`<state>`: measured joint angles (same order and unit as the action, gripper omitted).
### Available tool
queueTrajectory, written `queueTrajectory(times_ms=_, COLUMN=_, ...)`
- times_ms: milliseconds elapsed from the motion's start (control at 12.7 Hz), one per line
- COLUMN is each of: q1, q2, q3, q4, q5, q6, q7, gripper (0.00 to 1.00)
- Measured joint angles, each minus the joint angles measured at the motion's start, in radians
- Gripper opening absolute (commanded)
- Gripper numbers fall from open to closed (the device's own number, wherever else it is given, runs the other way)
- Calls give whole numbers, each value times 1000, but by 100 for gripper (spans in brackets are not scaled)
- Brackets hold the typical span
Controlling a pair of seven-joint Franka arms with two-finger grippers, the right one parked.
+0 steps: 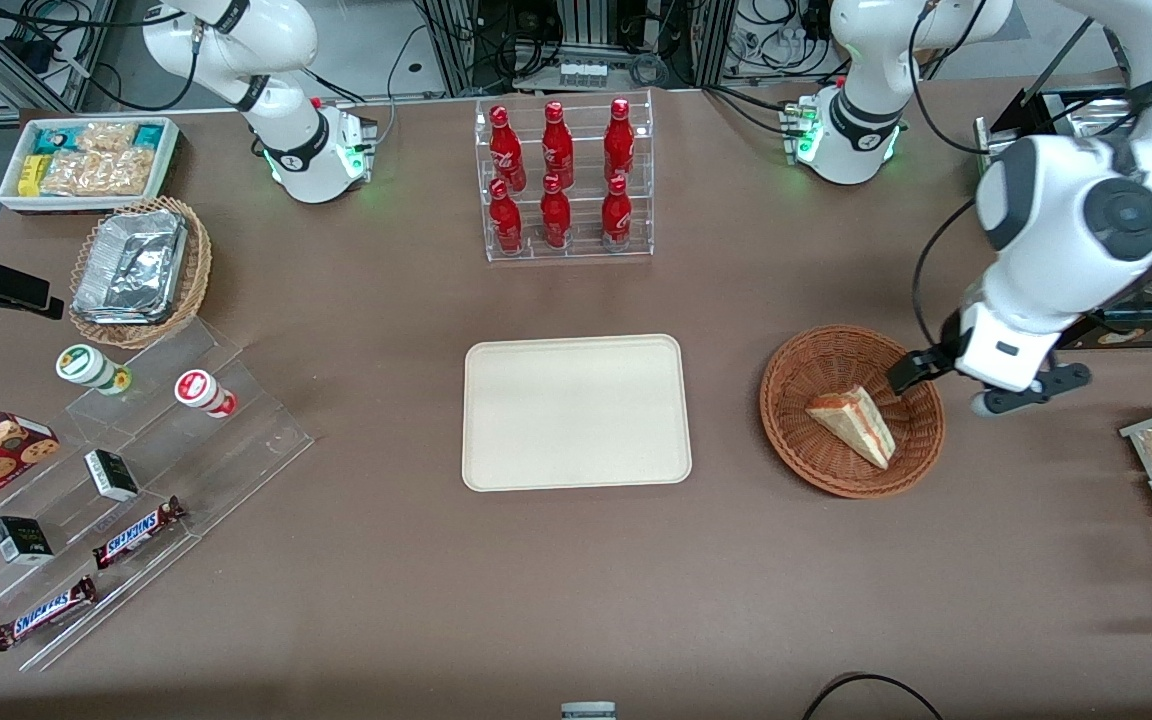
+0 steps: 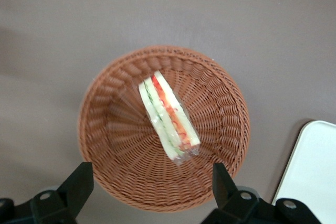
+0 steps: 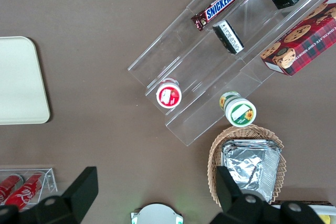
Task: Place sandwich from basket to tray
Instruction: 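Lower the left gripper and grasp the wrapped triangular sandwich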
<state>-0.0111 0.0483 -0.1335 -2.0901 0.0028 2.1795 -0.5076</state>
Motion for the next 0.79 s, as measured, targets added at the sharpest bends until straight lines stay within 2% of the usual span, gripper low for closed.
queueTrajectory(times_ms=316, q1=-32, q2=26, q3=-2, q4=-114, q5=0, q6=155, q7=-187, gripper=100)
queueTrajectory(times_ms=789, q1=-37, q2=146, q3=-2, q4=-146, q5=0, q6=284, q7=-308, gripper=100)
